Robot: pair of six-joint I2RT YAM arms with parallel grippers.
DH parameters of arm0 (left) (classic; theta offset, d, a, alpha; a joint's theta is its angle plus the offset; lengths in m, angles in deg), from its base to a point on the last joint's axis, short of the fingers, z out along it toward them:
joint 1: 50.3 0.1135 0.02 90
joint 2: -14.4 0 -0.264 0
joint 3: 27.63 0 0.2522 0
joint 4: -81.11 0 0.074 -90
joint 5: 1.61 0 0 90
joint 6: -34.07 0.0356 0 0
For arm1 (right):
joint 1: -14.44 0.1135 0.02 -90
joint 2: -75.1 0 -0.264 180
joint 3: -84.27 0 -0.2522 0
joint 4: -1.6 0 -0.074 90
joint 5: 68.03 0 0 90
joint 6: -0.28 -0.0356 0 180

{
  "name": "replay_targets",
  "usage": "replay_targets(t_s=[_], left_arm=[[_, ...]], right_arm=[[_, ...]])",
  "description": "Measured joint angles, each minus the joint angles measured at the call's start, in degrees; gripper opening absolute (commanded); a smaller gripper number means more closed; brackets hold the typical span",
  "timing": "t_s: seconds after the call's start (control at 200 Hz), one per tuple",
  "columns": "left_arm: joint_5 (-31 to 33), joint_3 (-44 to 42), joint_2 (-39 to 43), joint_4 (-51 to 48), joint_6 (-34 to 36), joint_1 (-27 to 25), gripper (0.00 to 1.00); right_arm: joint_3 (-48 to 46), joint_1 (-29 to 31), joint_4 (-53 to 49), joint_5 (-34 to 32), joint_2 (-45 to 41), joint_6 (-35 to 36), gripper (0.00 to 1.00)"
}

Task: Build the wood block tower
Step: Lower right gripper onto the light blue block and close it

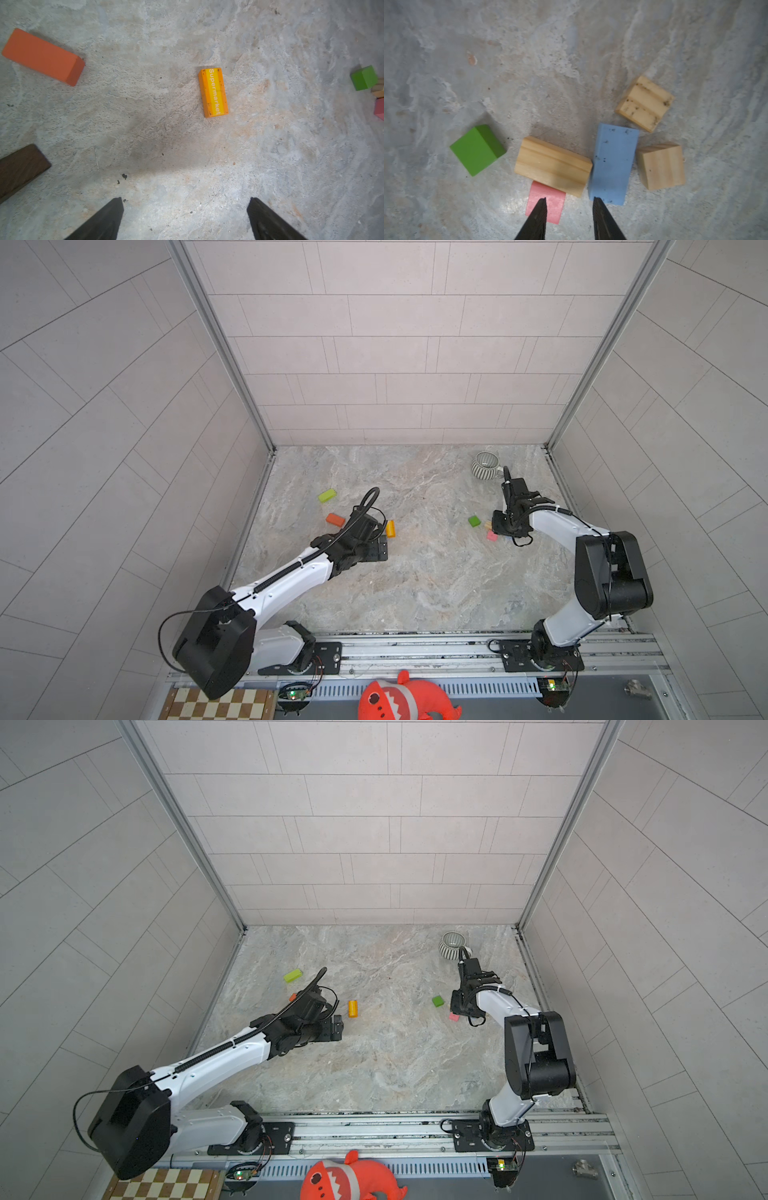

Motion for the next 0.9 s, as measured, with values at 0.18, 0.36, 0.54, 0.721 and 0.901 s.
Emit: replay_targets(t_s=[0.18,0.36,0.54,0.721,0.901], left_arm=[[-1.9,-1.4,-2.6,3.7,0.0,0.0,1.00],[-0.8,-1.4,-4.9,3.8,-0.2,0.0,1.00],[2.1,-1.4,-4.9,2.6,-0.6,0.0,1.00],[2.8,-1.4,-5.1,1.7,-0.6,0.0,1.00],[2.8,-1.3,-5.6,1.7,-0.5,0.0,1.00]], right_arm=[[2.8,-1.2,-1.4,-3.5,0.9,-1.2,0.42],[4.4,-3.4,-2.5,-4.5,2.4,-1.2,0.39],[6.1,-4.5,-2.6,-3.7,5.3,-1.3,0.35],[7.1,-4.6,-2.7,-3.0,7.4,-1.2,0.38],[7.3,-4.6,-2.5,-3.0,8.9,-1.2,0.39]])
